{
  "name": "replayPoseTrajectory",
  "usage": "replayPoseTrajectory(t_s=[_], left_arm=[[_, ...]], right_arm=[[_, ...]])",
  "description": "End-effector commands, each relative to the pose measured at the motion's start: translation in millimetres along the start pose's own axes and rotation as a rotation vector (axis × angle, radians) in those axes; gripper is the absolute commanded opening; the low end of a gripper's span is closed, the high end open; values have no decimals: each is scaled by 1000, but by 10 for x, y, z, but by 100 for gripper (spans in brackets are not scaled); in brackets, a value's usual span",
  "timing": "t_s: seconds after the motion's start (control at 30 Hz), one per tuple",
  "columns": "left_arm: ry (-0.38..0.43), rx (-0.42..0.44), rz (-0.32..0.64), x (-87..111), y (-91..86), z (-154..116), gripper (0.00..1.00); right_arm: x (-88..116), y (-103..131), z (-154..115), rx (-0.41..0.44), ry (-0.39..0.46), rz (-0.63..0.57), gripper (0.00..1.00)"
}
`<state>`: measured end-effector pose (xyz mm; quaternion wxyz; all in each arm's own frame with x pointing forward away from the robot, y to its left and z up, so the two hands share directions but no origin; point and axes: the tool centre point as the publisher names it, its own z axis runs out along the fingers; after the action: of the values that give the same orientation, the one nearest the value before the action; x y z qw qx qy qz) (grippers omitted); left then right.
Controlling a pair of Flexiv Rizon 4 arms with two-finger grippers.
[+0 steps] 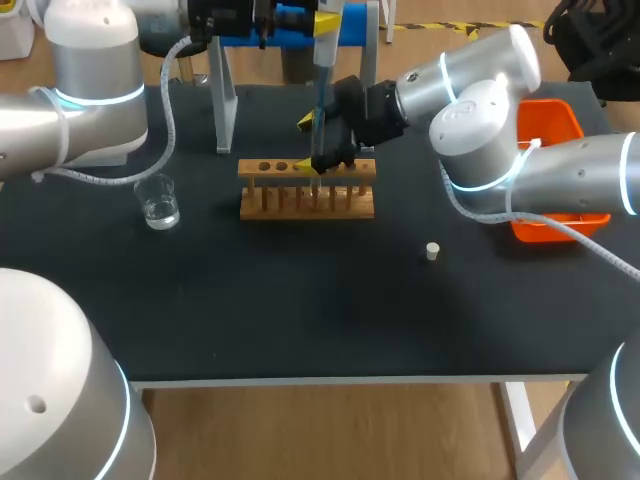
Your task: Invert the test tube, pick up the pipette, mount the tip to pipette, aspirate from beaker and dispense into the tube, eject the tip, return the pipette, and cap with the stopper.
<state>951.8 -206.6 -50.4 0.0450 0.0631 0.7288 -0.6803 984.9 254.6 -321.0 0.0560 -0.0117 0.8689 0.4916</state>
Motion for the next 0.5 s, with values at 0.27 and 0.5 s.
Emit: replayPoseTrajectory(t_s=[0.27, 0.5], left_arm=[[-8, -21, 5, 32, -127, 26, 0], [-14, -30, 19, 44, -227, 32, 0]], right_arm=[[-14, -1, -2, 1, 5, 0, 100], [-14, -1, -2, 1, 5, 0, 100]])
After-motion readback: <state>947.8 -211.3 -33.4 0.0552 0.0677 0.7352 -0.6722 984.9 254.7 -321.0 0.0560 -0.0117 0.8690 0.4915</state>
